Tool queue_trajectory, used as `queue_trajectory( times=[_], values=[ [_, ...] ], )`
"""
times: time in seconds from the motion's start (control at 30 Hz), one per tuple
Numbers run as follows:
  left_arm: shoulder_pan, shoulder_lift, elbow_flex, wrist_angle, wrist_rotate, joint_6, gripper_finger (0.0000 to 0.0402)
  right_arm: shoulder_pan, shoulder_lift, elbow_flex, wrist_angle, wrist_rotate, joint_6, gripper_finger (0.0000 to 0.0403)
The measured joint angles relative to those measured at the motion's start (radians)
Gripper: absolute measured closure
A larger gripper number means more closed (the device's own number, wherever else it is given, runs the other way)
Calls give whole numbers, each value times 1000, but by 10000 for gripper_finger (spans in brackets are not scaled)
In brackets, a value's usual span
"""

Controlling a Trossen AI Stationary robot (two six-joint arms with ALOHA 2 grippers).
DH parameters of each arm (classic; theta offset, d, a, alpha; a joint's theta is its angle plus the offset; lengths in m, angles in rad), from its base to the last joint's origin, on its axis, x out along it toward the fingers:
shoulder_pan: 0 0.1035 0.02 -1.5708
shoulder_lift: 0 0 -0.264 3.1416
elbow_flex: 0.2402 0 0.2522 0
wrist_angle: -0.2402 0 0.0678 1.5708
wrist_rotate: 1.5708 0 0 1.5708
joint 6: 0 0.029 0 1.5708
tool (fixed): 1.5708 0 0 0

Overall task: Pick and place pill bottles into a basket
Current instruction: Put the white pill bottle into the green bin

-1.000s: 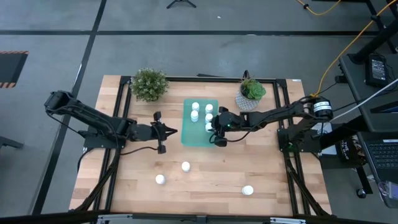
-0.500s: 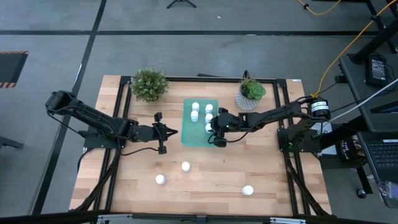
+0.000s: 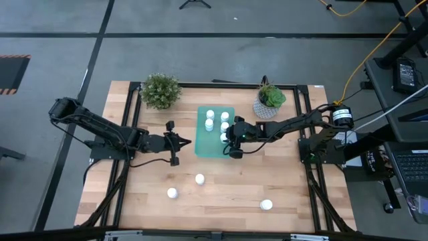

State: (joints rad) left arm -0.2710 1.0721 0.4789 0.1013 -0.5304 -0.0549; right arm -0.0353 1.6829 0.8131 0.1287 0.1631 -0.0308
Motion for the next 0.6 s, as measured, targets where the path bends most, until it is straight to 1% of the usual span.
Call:
queue_trajectory(
  times=[0.2, 0.37, 0.6],
  values=[
    [0, 0, 0, 0, 1, -3, 391, 0, 0, 0, 0, 0, 0, 237],
    [0, 0, 0, 0, 36, -3, 389, 0, 0, 0, 1, 1, -1, 236],
    [0, -1, 0, 0, 38, -3, 389, 0, 0, 0, 13, 1, -1, 232]
  ],
)
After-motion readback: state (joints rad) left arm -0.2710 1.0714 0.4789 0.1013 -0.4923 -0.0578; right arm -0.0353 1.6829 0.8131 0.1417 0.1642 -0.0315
